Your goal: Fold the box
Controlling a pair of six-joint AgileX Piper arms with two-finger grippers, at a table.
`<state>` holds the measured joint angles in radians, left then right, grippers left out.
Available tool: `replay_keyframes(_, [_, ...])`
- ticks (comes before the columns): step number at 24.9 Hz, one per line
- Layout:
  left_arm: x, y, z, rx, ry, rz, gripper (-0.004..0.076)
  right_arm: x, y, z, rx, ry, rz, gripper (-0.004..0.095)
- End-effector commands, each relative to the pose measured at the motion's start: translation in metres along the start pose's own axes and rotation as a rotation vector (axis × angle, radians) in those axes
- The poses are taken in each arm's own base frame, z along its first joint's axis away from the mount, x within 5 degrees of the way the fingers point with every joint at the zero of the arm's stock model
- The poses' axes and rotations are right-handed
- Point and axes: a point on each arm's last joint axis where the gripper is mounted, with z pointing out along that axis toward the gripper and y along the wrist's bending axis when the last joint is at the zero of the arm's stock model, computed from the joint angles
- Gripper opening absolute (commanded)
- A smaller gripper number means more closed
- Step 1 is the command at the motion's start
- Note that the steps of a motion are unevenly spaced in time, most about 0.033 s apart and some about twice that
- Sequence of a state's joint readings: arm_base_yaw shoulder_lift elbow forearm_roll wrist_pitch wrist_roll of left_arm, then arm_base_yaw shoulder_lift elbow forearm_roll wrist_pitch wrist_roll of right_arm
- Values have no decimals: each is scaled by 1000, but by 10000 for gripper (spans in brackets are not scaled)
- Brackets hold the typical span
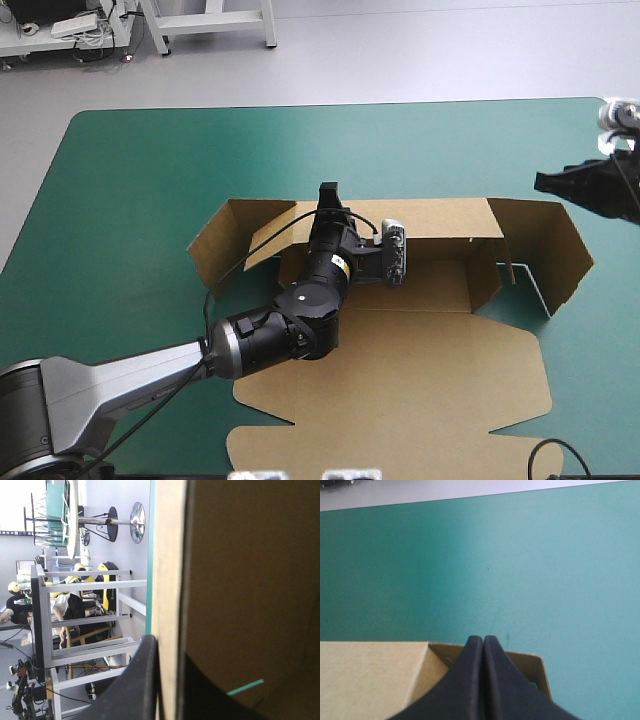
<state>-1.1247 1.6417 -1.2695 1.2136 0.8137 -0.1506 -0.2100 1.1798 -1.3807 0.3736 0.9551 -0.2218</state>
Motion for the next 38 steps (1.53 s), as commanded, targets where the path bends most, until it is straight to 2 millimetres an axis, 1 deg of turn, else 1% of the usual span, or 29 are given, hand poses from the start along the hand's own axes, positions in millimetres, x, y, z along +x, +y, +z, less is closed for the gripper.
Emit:
replay_keyframes(1, [-5,1,-10,45,-53,-120,-9,-32,-8,33,-33,37,-27,-13])
replay_keyframes(2, [-5,1,-10,46,-53,-159,-9,-35,-11,51,-51,81,-17,-13])
replay_keyframes(3, [-5,1,-10,46,-52,-167,-9,-35,-13,60,-63,101,-13,-13])
replay_keyframes(4, [-5,1,-10,45,-53,-167,-9,-32,-17,75,-79,136,-3,-13])
replay_keyframes(5, [-5,1,-10,45,-53,-167,-8,-30,-18,84,-90,162,-11,-13])
replay_keyframes(6, [-5,1,-10,44,-50,-172,-9,-25,-20,97,-101,215,-23,-13])
replay_keyframes(8, [-5,1,-10,46,-49,-220,-9,-17,-24,114,-118,295,-18,-13])
replay_keyframes(9, [-4,1,-10,45,-44,-236,-8,-14,-25,117,-124,318,-14,-13])
replay_keyframes(12, [-4,1,-10,45,-39,-273,-9,-8,-23,116,-151,376,-45,-13])
replay_keyframes(15, [-3,2,-9,44,-35,-276,-9,-4,-20,106,-175,432,-73,-13])
replay_keyframes(20, [-1,2,-9,36,-13,-317,-9,4,-15,94,-189,429,-79,-13])
replay_keyframes(26, [-1,2,-9,33,-12,-314,-9,26,-12,85,-201,455,-105,-13])
replay_keyframes(28, [-2,2,-9,35,-24,-302,-9,32,-11,82,-204,420,-102,-13])
replay_keyframes(31, [-4,-1,-8,60,-35,-233,-9,40,-8,80,-203,333,-85,-13])
replay_keyframes(34, [-6,-7,-4,88,-28,-170,-9,51,-6,77,-207,284,-77,-13])
replay_keyframes(38, [-8,-19,4,130,-8,-125,-9,72,-2,75,-241,224,-55,-13])
